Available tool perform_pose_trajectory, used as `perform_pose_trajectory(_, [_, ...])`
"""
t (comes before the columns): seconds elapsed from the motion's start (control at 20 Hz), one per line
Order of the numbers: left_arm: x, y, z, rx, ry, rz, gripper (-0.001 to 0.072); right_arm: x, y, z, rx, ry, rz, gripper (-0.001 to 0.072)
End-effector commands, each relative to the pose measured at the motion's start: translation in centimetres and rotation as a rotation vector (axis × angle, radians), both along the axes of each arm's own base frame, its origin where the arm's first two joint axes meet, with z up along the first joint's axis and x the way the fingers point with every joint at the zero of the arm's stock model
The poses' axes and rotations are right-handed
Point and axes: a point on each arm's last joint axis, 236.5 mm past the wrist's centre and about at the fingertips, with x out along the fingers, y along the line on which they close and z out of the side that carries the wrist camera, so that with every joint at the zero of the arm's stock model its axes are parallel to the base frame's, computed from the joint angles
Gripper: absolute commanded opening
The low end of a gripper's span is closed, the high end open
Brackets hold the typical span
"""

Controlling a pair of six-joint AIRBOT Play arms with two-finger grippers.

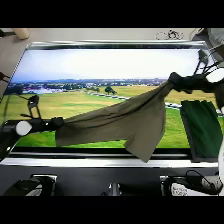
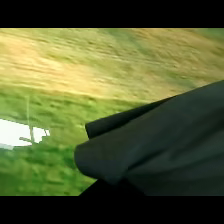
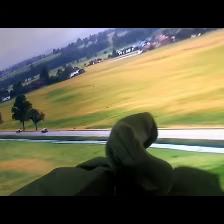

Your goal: Fold the shirts.

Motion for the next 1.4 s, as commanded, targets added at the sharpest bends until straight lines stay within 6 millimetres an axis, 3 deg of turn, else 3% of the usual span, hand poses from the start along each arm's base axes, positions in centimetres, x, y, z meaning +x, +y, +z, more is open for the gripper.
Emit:
perform_pose_trajectory(0.0, [2.9, -1.0, -4.2, -0.038, 0.085, 0.048, 0.0103, 2.3, 2.5, -3.5, 0.246, 0.081, -0.089, 0.0294])
perform_pose_trajectory(0.05, [3.3, -0.9, -4.5, -0.031, 0.128, 0.041, 0.0418, 2.0, 2.7, -2.8, 0.252, 0.080, -0.074, 0.0554])
perform_pose_trajectory(0.1, [2.9, -0.3, -4.2, -0.001, 0.189, 0.005, 0.0720, 1.1, 2.5, -1.9, 0.212, 0.076, -0.015, 0.0618])
perform_pose_trajectory(0.2, [0.7, 2.5, -2.5, 0.121, 0.304, -0.182, 0.0720, -2.4, 1.0, -1.5, 0.080, 0.137, 0.100, 0.0614])
perform_pose_trajectory(0.25, [-0.9, 4.2, -1.7, 0.162, 0.356, -0.231, 0.0713, -5.5, -1.1, -2.7, -0.024, 0.243, 0.141, 0.0610])
perform_pose_trajectory(0.35, [-4.5, 5.8, -0.9, 0.128, 0.419, -0.192, 0.0606, -12.0, -5.7, -6.1, -0.211, 0.512, 0.182, 0.0508])
perform_pose_trajectory(0.45, [-7.7, 5.8, -1.7, 0.047, 0.429, -0.122, 0.0608, -15.2, -6.1, -8.8, -0.200, 0.620, 0.181, 0.0491])
perform_pose_trajectory(0.55, [-10.7, 4.9, -3.8, -0.037, 0.458, -0.070, 0.0616, -16.3, -3.4, -11.1, -0.097, 0.629, 0.210, 0.0491])
perform_pose_trajectory(0.6, [-11.2, 4.4, -4.8, -0.073, 0.450, -0.066, 0.0616, -16.7, -2.2, -11.9, -0.058, 0.623, 0.242, 0.0492])
perform_pose_trajectory(0.7, [-10.4, 3.5, -6.5, -0.111, 0.393, -0.039, 0.0615, -17.1, -1.0, -12.5, -0.008, 0.618, 0.254, 0.0492])
perform_pose_trajectory(0.9, [-8.2, 1.2, -7.1, -0.239, 0.345, 0.022, 0.0613, -17.2, -1.1, -12.6, -0.012, 0.620, 0.254, 0.0494])
perform_pose_trajectory(1.0, [-7.6, 1.3, -7.7, -0.243, 0.340, 0.039, 0.0596, -17.0, -1.3, -12.7, -0.020, 0.615, 0.251, 0.0507])
perform_pose_trajectory(1.05, [-7.2, 1.5, -7.8, -0.238, 0.329, 0.052, 0.0543, -17.0, -1.6, -12.9, -0.034, 0.614, 0.246, 0.0516])
perform_pose_trajectory(1.1, [-6.9, 1.6, -7.9, -0.237, 0.319, 0.059, 0.0389, -17.2, -1.7, -13.3, -0.041, 0.620, 0.239, 0.0554])
perform_pose_trajectory(1.2, [-6.7, 1.3, -7.7, -0.255, 0.312, 0.065, 0.0189, -18.0, -1.4, -14.8, -0.027, 0.638, 0.226, 0.0599])
perform_pose_trajectory(1.3, [-7.2, 0.7, -7.4, -0.264, 0.318, 0.010, 0.0027, -18.5, -0.6, -16.3, 0.011, 0.646, 0.214, 0.0595])
perform_pose_trajectory(1.35, [-7.4, 0.6, -7.0, -0.266, 0.321, -0.015, 0.0026, -18.4, -0.2, -17.0, 0.036, 0.646, 0.207, 0.0592])
